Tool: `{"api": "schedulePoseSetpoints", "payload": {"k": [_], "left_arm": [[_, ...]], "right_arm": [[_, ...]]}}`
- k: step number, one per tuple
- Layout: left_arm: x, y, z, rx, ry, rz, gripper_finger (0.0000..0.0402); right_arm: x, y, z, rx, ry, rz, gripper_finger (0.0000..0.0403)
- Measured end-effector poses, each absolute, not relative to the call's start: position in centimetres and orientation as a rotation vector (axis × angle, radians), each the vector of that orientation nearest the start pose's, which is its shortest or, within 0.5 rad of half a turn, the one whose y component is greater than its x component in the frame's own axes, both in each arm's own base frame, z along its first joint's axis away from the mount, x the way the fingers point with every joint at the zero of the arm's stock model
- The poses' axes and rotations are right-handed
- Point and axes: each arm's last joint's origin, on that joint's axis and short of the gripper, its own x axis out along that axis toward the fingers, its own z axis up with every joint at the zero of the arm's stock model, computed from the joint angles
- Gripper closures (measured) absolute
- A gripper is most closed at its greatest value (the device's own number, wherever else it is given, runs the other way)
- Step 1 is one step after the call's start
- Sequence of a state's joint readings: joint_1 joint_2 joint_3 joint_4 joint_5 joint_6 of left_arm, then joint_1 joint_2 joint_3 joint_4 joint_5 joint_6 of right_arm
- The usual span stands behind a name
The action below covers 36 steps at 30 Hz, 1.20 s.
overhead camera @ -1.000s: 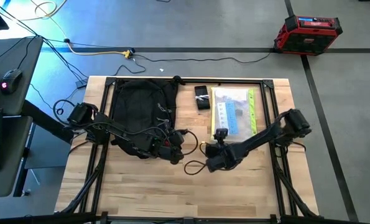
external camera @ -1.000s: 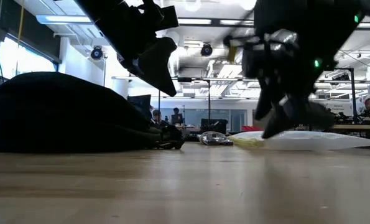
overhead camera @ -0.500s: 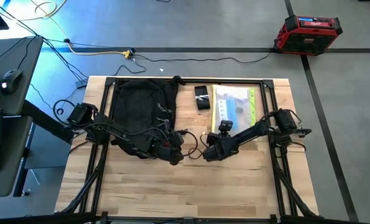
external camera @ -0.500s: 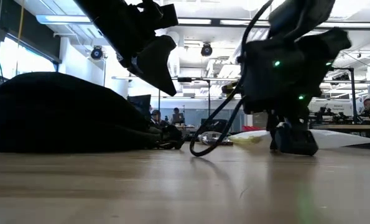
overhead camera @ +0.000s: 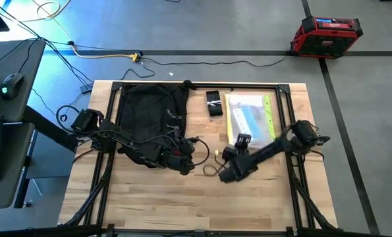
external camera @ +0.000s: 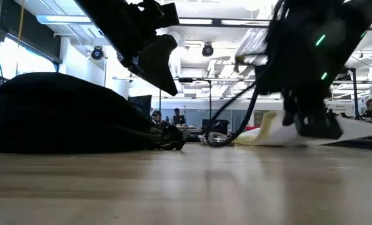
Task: Unpack backpack
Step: Open the transparent zip bag
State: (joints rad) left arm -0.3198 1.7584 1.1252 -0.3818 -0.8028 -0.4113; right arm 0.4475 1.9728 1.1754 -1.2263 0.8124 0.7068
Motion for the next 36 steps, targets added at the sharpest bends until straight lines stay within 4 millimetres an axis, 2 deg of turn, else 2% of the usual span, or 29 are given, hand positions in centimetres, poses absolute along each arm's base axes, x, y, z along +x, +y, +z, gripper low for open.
{"api": "schedulePoseSetpoints", "payload": {"k": [5,11,13,16,20,23,26,29,33,36], "left_arm": [[34.1,-10.2,19.6,0.223,0.693,0.543,0.0234],[34.8,-12.1,20.5,0.265,0.608,0.391,0.0234],[35.4,-12.5,20.3,0.262,0.578,0.331,0.0234],[36.5,-13.1,19.1,0.275,0.564,0.176,0.0234],[38.1,-14.2,16.2,0.317,0.544,-0.075,0.0234],[38.8,-14.6,14.0,0.462,0.527,-0.133,0.0234],[39.2,-14.5,12.7,0.648,0.523,-0.099,0.0234],[39.5,-14.2,12.5,0.747,0.544,-0.005,0.0228],[40.5,-12.9,12.4,0.758,0.554,0.030,0.0214],[41.3,-11.0,11.2,0.745,0.620,0.053,0.0209]], "right_arm": [[26.5,17.4,15.8,-0.672,1.263,-0.600,0.0403],[23.1,25.0,18.1,-0.525,1.135,-0.408,0.0403],[21.8,27.1,18.8,-0.460,1.076,-0.363,0.0403],[19.8,29.3,19.5,-0.403,0.956,-0.341,0.0403],[17.5,30.8,19.8,-0.357,0.757,-0.352,0.0403],[16.5,31.4,19.9,-0.321,0.672,-0.350,0.0403],[16.0,31.7,19.9,-0.296,0.658,-0.345,0.0403],[15.9,31.8,19.9,-0.280,0.654,-0.344,0.0403],[16.1,31.7,19.9,-0.276,0.653,-0.348,0.0403],[16.2,31.6,19.9,-0.275,0.654,-0.352,0.0403]]}}
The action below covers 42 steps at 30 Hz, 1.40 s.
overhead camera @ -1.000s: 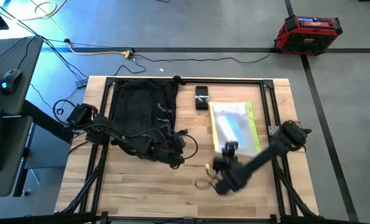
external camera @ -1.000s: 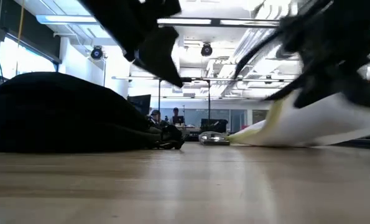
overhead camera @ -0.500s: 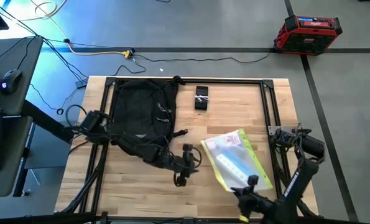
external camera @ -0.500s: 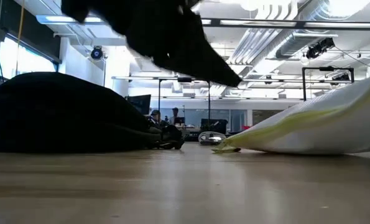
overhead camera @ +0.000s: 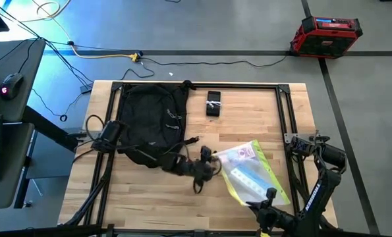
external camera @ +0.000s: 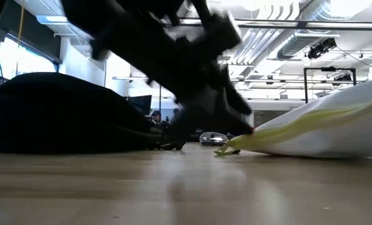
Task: Unpack backpack
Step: Open the transparent zip bag
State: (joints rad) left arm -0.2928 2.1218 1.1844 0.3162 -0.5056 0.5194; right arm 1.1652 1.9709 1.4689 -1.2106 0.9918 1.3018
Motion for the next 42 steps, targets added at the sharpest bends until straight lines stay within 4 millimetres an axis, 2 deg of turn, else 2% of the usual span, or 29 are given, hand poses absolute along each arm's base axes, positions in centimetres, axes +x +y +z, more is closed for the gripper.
{"api": "schedulePoseSetpoints", "payload": {"k": [5,8,12,15,16,18,20,23,27,32,37,42], "left_arm": [[42.3,-9.1,10.1,0.706,0.698,0.080,0.0216],[42.8,-8.3,10.0,0.661,0.726,0.101,0.0235],[43.2,-7.7,10.1,0.609,0.754,0.119,0.0304],[43.3,-7.8,10.5,0.637,0.812,0.136,0.0377],[43.3,-8.0,10.7,0.658,0.838,0.151,0.0387],[43.1,-8.7,11.2,0.755,0.900,0.221,0.0388],[42.6,-9.6,12.0,0.941,0.965,0.356,0.0393],[41.5,-10.9,13.5,1.116,1.008,0.515,0.0397],[39.1,-13.3,15.4,1.041,0.983,0.533,0.0399],[35.8,-17.2,16.8,0.875,0.920,0.506,0.0400],[34.3,-20.6,16.7,0.802,0.851,0.430,0.0400],[33.9,-21.6,16.8,0.779,0.805,0.433,0.0398]], "right_arm": [[16.3,31.7,19.9,-0.268,0.650,-0.350,0.0403],[16.7,31.7,19.9,-0.249,0.632,-0.355,0.0403],[17.5,31.4,19.9,-0.258,0.607,-0.370,0.0403],[18.1,31.1,19.9,-0.283,0.613,-0.376,0.0403],[18.4,30.9,19.9,-0.290,0.614,-0.383,0.0403],[19.2,30.4,20.0,-0.300,0.608,-0.411,0.0403],[20.1,29.6,19.9,-0.320,0.608,-0.444,0.0403],[21.3,27.9,19.0,-0.401,0.650,-0.486,0.0403],[21.9,25.0,17.2,-0.507,0.856,-0.542,0.0403],[21.1,21.7,15.9,-0.582,1.103,-0.670,0.0403],[20.7,19.9,14.8,-0.655,1.128,-0.734,0.0403],[21.0,19.0,14.2,-0.508,1.166,-0.820,0.0403]]}}
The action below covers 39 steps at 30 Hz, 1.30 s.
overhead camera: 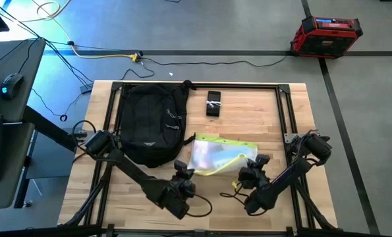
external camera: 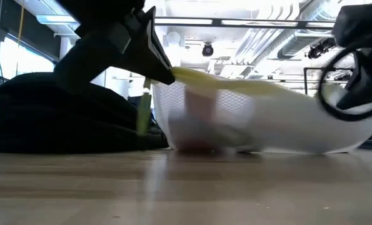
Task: Unpack backpack
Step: Open the transparent zip bag
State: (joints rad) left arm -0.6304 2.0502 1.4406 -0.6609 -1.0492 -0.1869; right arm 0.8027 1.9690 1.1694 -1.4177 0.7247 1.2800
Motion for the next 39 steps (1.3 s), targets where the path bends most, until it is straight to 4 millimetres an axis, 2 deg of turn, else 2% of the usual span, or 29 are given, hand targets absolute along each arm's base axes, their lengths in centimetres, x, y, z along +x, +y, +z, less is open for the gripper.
{"api": "schedulePoseSetpoints", "payload": {"k": [4,7,14,21,27,33,36,39], "left_arm": [[34.3,-21.7,16.9,0.719,0.768,0.451,0.0381],[34.7,-21.6,16.9,0.668,0.776,0.419,0.0363],[35.2,-21.0,16.9,0.638,0.800,0.399,0.0311],[35.2,-21.0,16.8,0.672,0.811,0.380,0.0279],[35.4,-20.6,16.7,0.678,0.859,0.320,0.0279],[36.5,-18.8,15.5,0.548,0.954,0.276,0.0299],[36.8,-18.4,14.5,0.536,0.988,0.264,0.0310],[37.0,-18.5,13.7,0.497,1.030,0.205,0.0322]], "right_arm": [[21.2,19.2,14.2,-0.395,1.163,-0.858,0.0401],[21.3,19.6,14.5,-0.344,1.184,-0.865,0.0385],[20.9,20.5,16.1,-0.286,1.125,-0.946,0.0307],[20.6,20.8,16.3,-0.300,1.017,-0.940,0.0247],[21.0,19.8,16.5,-0.208,0.946,-1.050,0.0231],[22.1,18.3,16.5,-0.152,1.055,-1.131,0.0231],[22.5,18.1,16.4,-0.180,1.067,-1.093,0.0231],[22.7,19.1,16.2,-0.226,1.017,-0.981,0.0231]]}}
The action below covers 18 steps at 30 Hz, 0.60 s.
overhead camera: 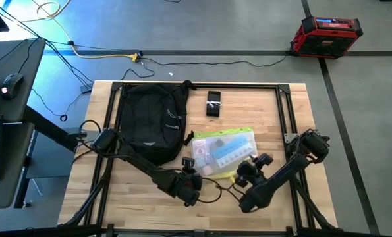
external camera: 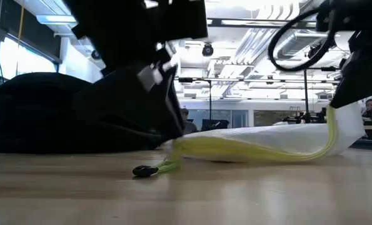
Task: Unpack backpack
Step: Open the transparent zip bag
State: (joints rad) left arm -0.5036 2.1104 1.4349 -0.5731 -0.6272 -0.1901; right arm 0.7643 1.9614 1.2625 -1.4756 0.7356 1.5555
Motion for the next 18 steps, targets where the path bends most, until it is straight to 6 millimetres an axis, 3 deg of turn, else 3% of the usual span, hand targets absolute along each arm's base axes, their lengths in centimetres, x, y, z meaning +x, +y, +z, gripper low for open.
{"api": "schedulePoseSetpoints", "payload": {"k": [5,9,12,15,18], "left_arm": [[37.5,-18.7,13.0,0.447,1.021,0.172,0.0349],[38.0,-18.8,13.1,0.393,0.998,0.126,0.0380],[38.6,-18.6,13.2,0.350,0.972,0.107,0.0398],[38.9,-18.1,13.3,0.334,0.959,0.116,0.0400],[39.1,-17.7,13.4,0.331,0.955,0.131,0.0401]], "right_arm": [[22.3,21.7,17.0,-0.284,0.927,-0.818,0.0231],[22.5,24.0,19.5,-0.301,0.709,-0.727,0.0231],[23.3,24.6,21.5,-0.305,0.588,-0.707,0.0231],[24.1,24.8,22.1,-0.300,0.621,-0.687,0.0231],[24.7,24.8,21.0,-0.294,0.750,-0.639,0.0231]]}}
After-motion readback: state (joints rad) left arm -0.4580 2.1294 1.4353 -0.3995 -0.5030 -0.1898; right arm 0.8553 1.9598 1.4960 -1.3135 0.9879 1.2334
